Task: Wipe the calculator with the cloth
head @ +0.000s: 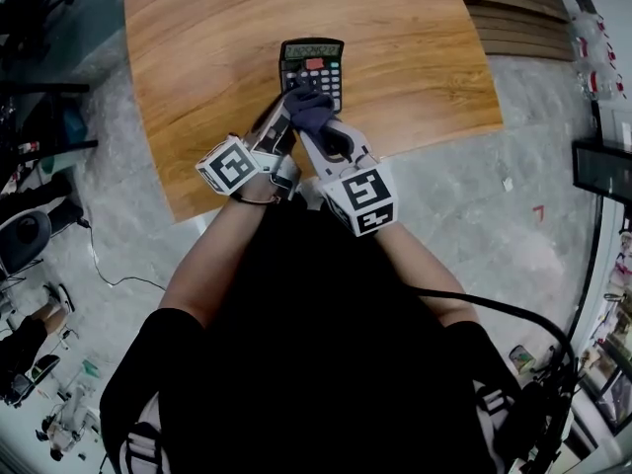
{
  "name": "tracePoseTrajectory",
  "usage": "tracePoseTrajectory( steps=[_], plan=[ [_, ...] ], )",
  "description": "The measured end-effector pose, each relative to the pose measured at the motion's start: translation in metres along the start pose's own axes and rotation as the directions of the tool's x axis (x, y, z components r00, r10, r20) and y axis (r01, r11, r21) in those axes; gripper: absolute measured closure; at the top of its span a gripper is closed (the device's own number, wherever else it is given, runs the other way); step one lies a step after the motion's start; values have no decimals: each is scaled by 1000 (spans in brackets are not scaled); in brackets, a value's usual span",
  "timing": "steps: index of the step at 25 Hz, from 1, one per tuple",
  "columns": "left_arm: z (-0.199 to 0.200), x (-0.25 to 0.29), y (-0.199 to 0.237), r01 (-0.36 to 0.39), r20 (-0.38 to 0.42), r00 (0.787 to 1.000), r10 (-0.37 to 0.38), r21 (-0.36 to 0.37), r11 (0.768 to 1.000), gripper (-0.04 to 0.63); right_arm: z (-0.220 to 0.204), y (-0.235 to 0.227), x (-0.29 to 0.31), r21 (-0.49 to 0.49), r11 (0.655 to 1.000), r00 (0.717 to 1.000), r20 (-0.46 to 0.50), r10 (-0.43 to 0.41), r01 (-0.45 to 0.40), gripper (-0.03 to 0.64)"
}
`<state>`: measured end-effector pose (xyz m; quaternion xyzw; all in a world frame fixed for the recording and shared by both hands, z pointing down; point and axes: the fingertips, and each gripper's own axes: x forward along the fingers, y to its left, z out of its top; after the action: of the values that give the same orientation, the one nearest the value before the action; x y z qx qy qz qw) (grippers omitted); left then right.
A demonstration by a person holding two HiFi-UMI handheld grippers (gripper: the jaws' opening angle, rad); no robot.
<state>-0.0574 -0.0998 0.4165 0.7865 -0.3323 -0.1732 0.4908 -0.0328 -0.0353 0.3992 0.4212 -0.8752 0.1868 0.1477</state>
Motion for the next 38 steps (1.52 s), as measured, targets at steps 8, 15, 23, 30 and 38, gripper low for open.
tracePoseTrajectory(
  steps=[8,15,23,30,38],
  plan=[
    [-3,2,-4,18,-8,1000,-18,-28,999,525,-14,-67,-11,74,984,987,4,-163,162,548],
    [-6,-4,-17,41,34,999,-36,-154,987,525,-20,-128,-36,242,954,970,121,-212,178,548],
    [0,-15,-47,166,82,985,-149,-271,948,525,-14,-139,-37,314,949,953,294,-70,-27,548],
    [-9,-17,-68,251,75,968,-240,-335,908,525,14,-111,-28,277,916,885,443,147,-291,548],
    [-14,-18,-86,310,84,950,-301,-373,875,525,20,-52,-36,229,743,719,535,444,-629,548]
  ],
)
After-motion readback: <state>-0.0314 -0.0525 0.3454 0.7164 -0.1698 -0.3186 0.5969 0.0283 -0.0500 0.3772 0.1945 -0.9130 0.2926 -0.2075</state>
